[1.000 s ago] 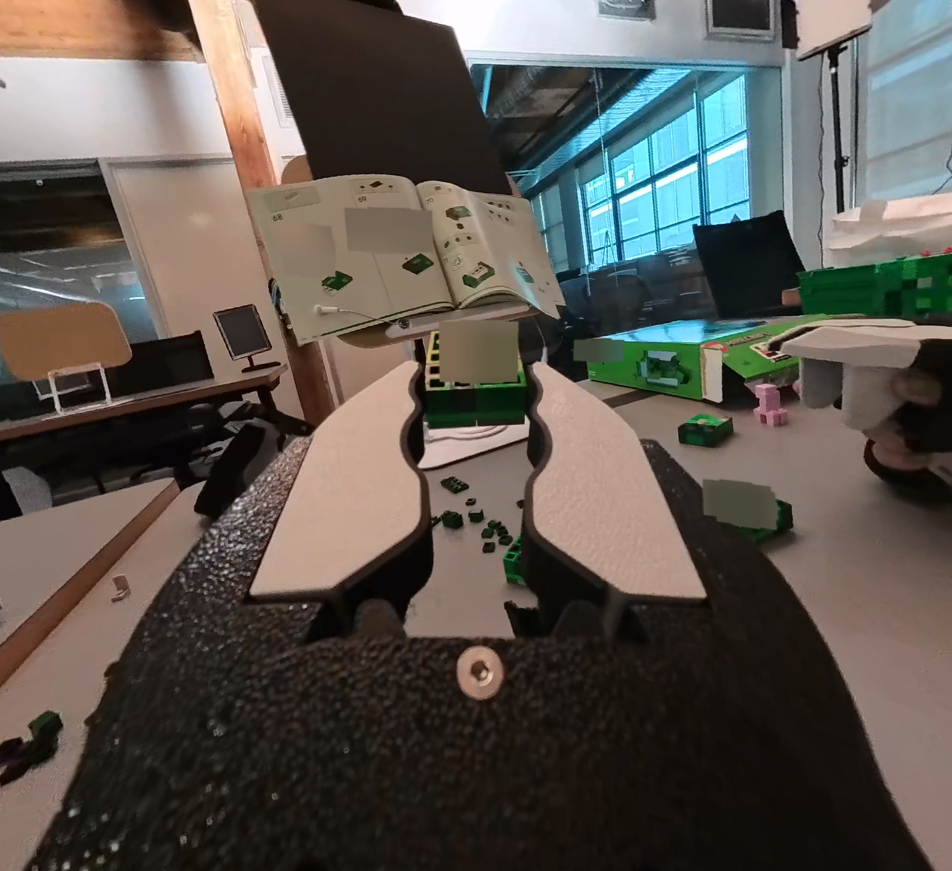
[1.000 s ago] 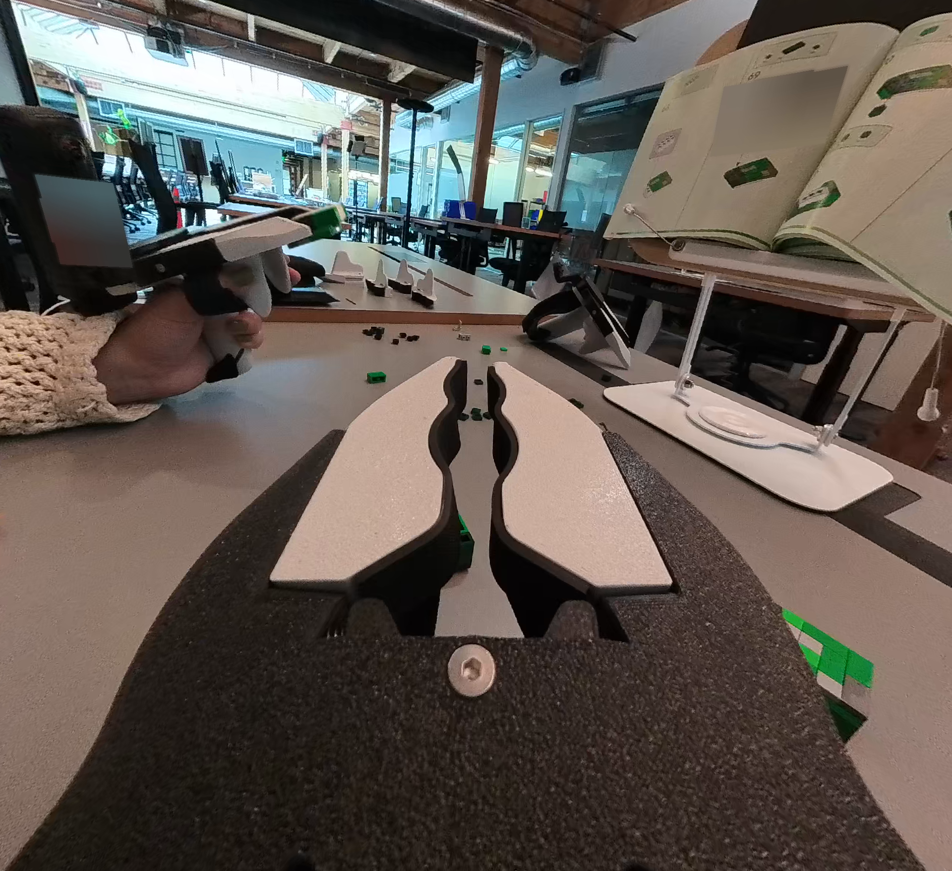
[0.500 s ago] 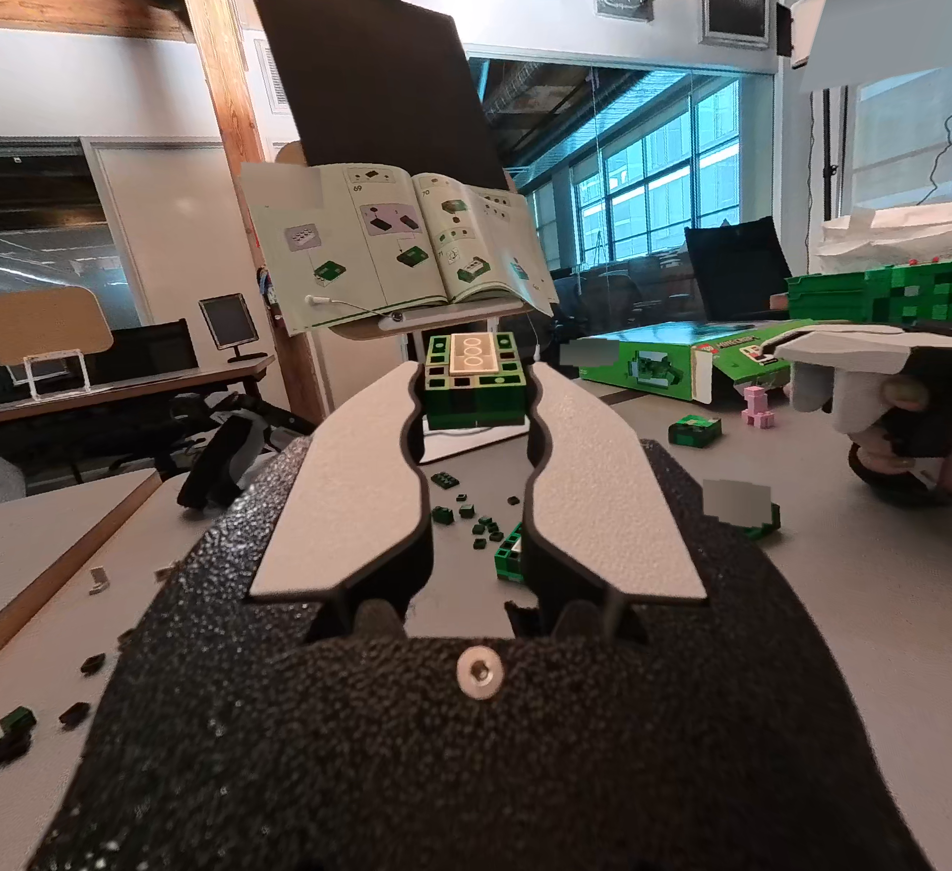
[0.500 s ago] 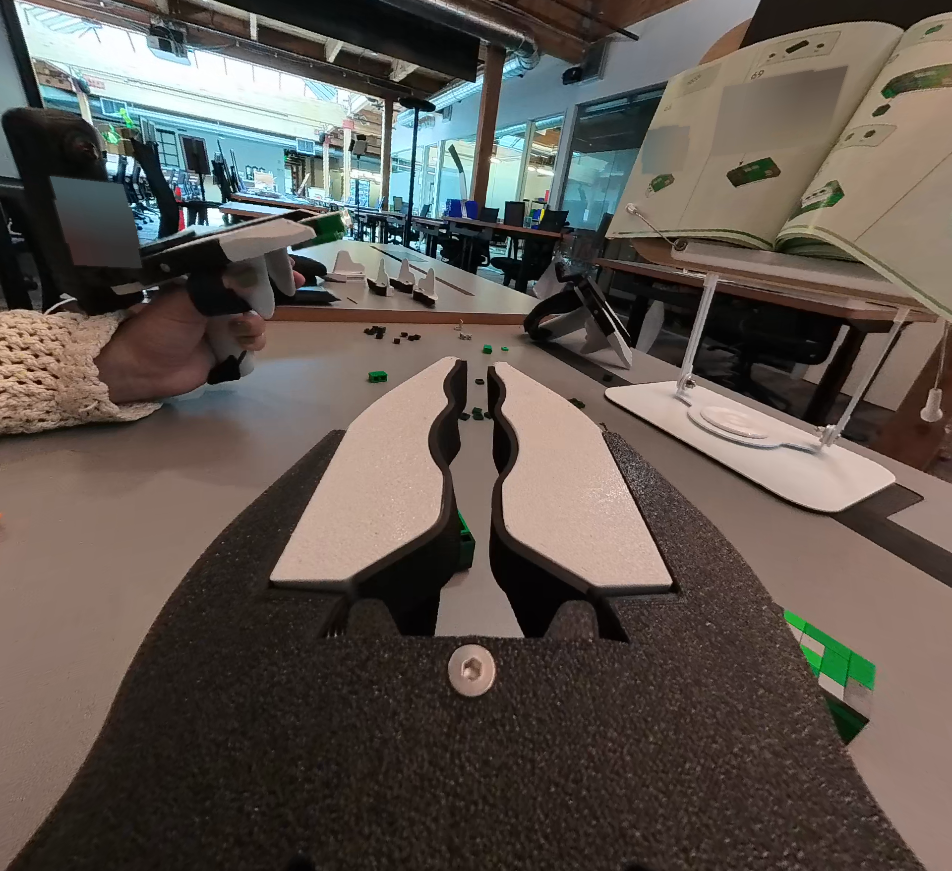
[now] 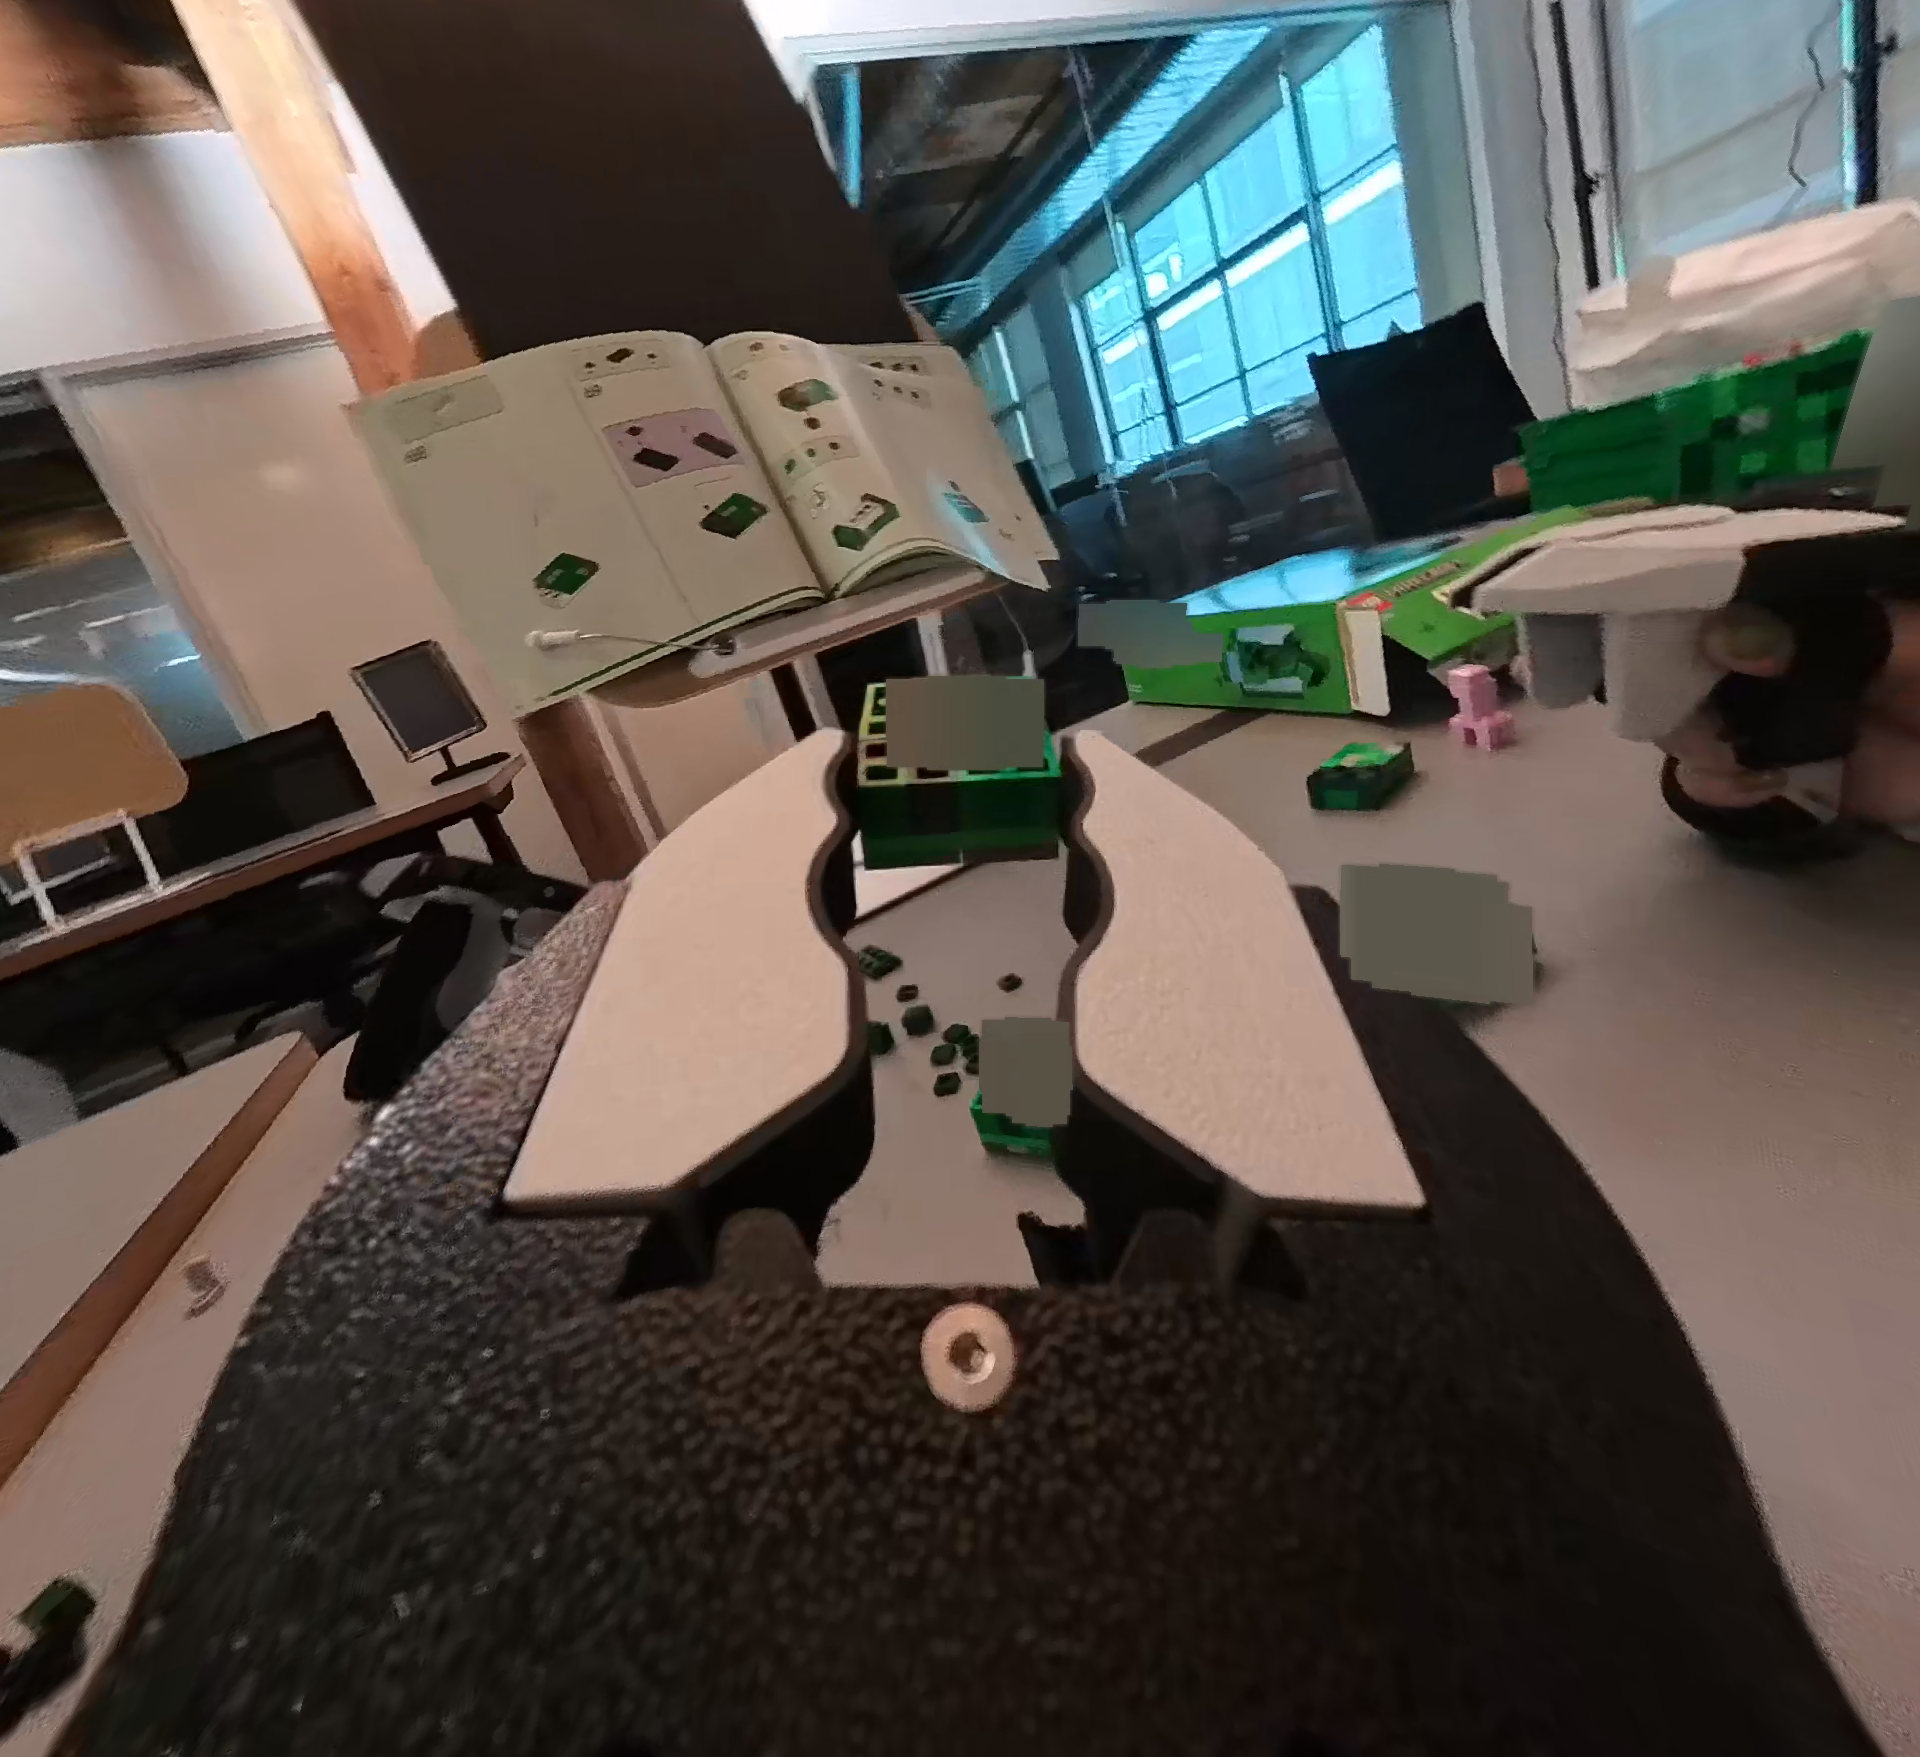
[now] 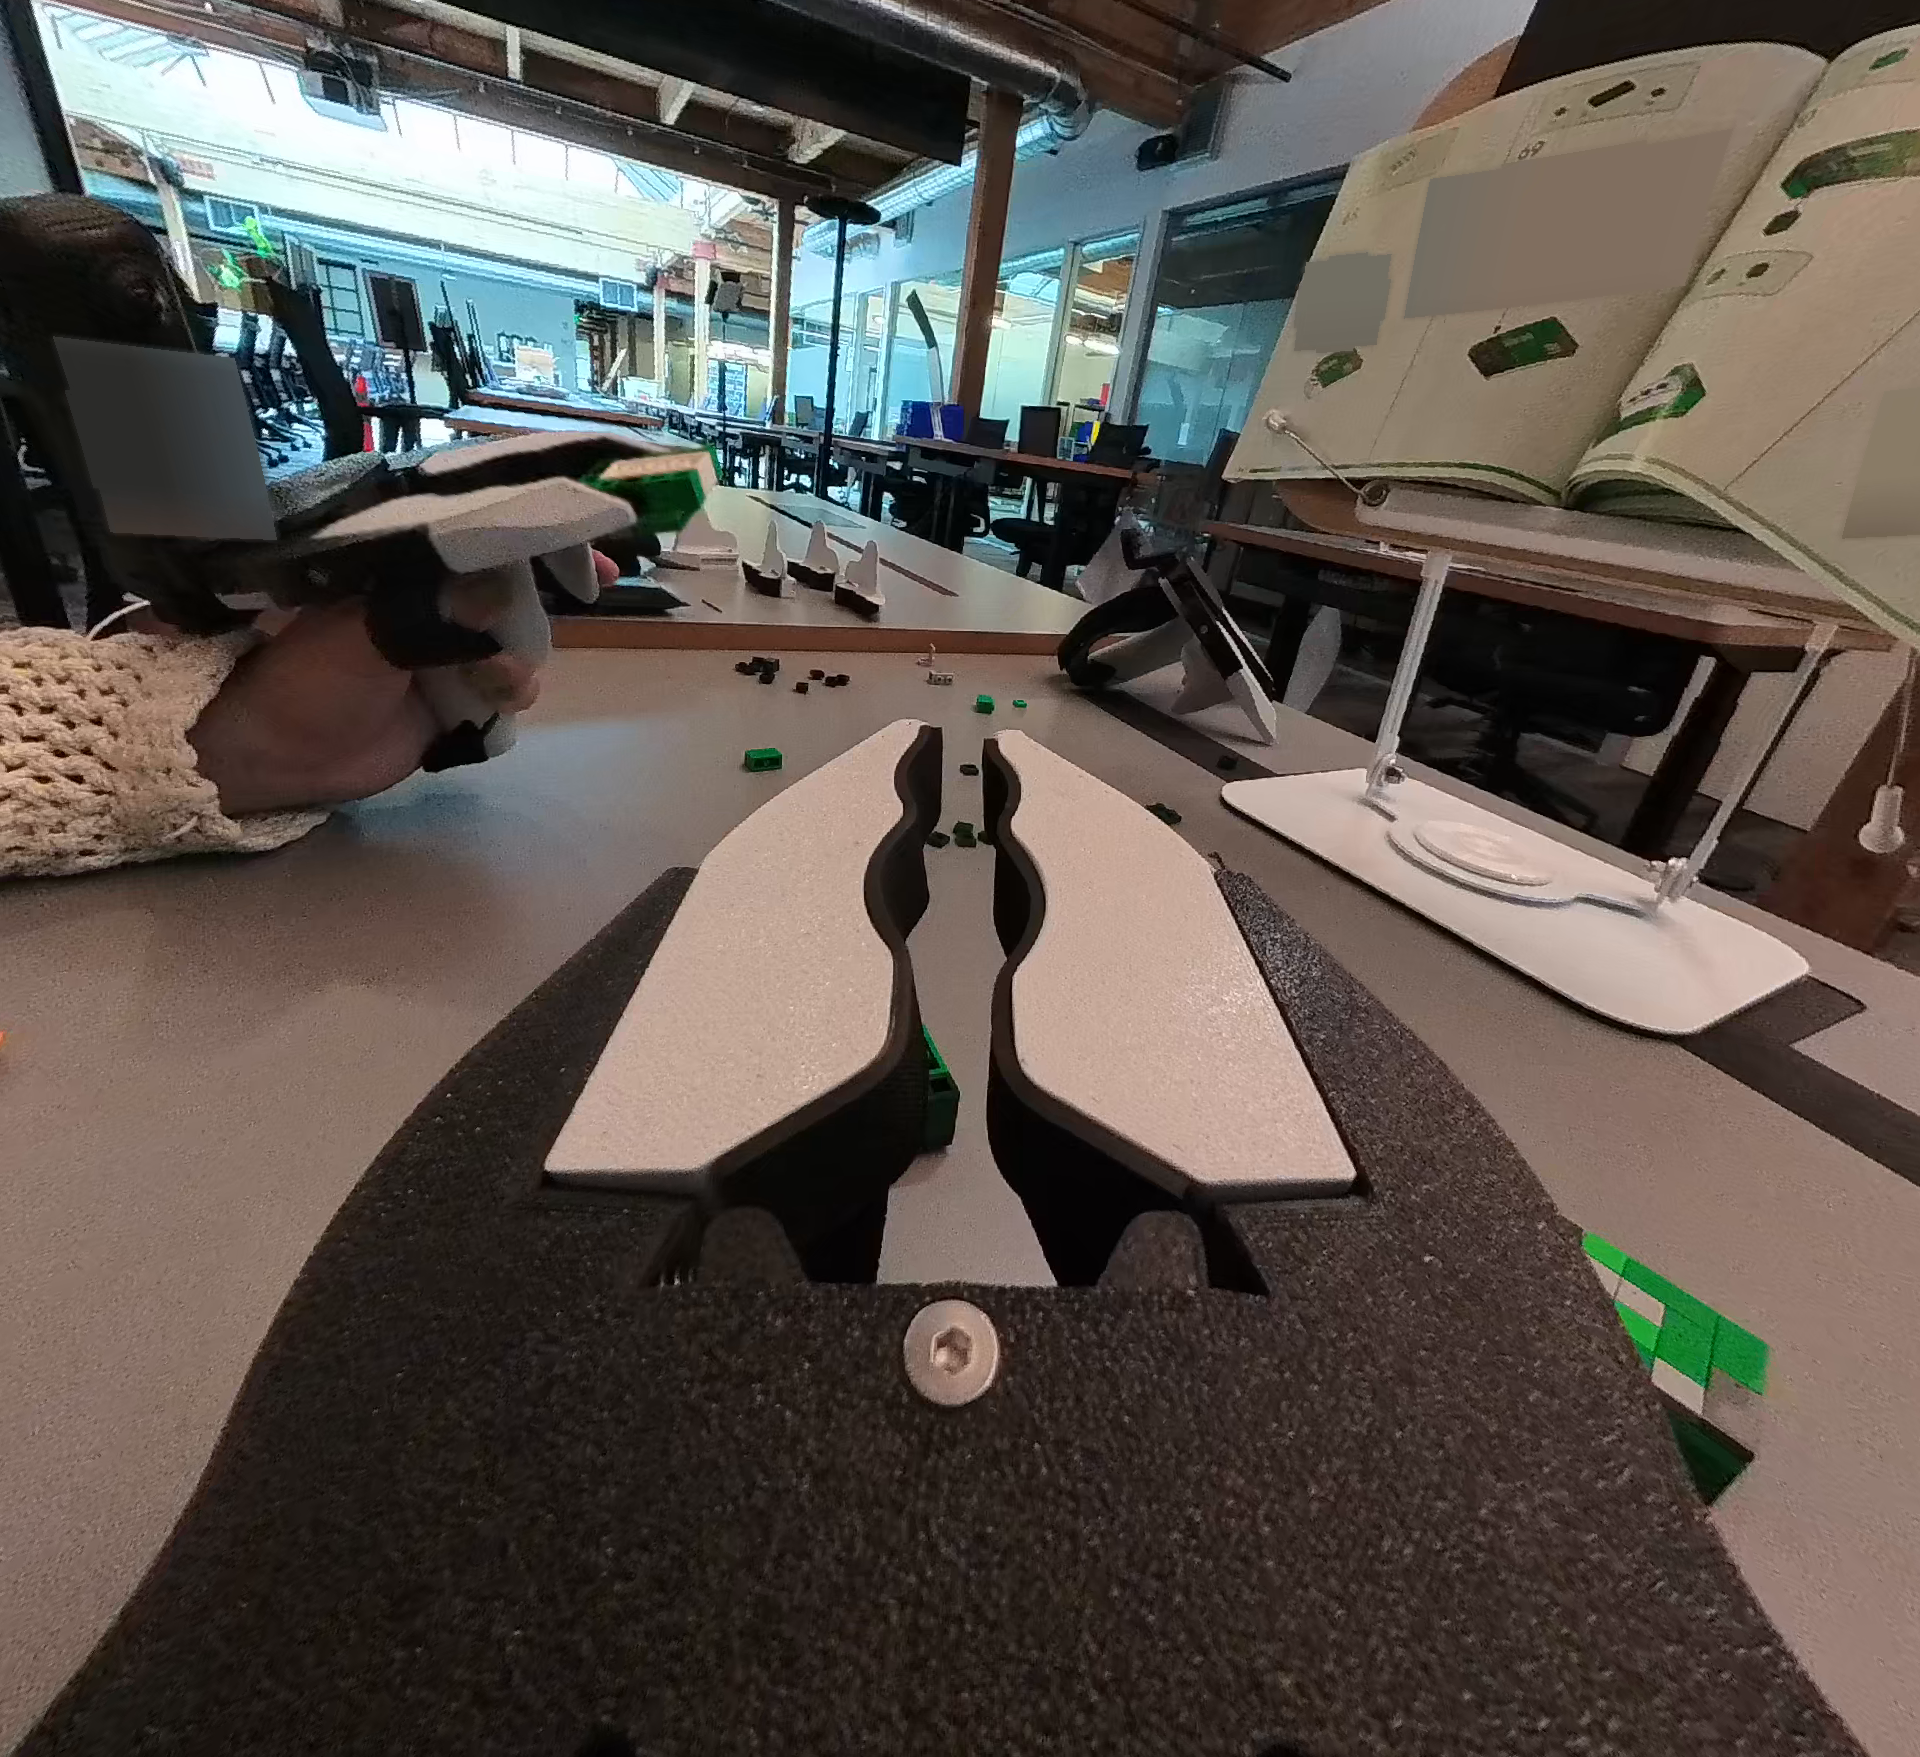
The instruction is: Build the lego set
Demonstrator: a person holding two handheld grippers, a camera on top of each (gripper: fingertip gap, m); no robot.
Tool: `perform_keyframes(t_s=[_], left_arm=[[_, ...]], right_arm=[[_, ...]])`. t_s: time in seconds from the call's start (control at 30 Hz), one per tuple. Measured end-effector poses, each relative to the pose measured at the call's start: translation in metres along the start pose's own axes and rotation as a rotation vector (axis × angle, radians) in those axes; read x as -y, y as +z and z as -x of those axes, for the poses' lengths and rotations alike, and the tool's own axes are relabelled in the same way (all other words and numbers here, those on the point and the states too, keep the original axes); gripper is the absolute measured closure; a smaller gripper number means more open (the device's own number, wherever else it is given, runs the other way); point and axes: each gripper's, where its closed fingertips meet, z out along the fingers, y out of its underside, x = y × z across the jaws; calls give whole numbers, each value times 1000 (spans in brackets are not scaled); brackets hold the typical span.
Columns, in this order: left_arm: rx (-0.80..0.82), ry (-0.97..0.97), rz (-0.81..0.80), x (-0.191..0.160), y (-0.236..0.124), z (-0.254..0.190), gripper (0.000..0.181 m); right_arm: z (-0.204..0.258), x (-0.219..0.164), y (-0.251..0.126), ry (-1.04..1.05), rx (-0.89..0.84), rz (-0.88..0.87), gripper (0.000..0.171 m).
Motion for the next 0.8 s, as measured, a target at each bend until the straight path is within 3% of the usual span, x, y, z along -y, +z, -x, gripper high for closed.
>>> perform_keyframes(t_s=[0.8], left_arm=[[-53,8,32,-5,3,-10,146]], right_arm=[[0,-1,0,-4,5,3,164]])
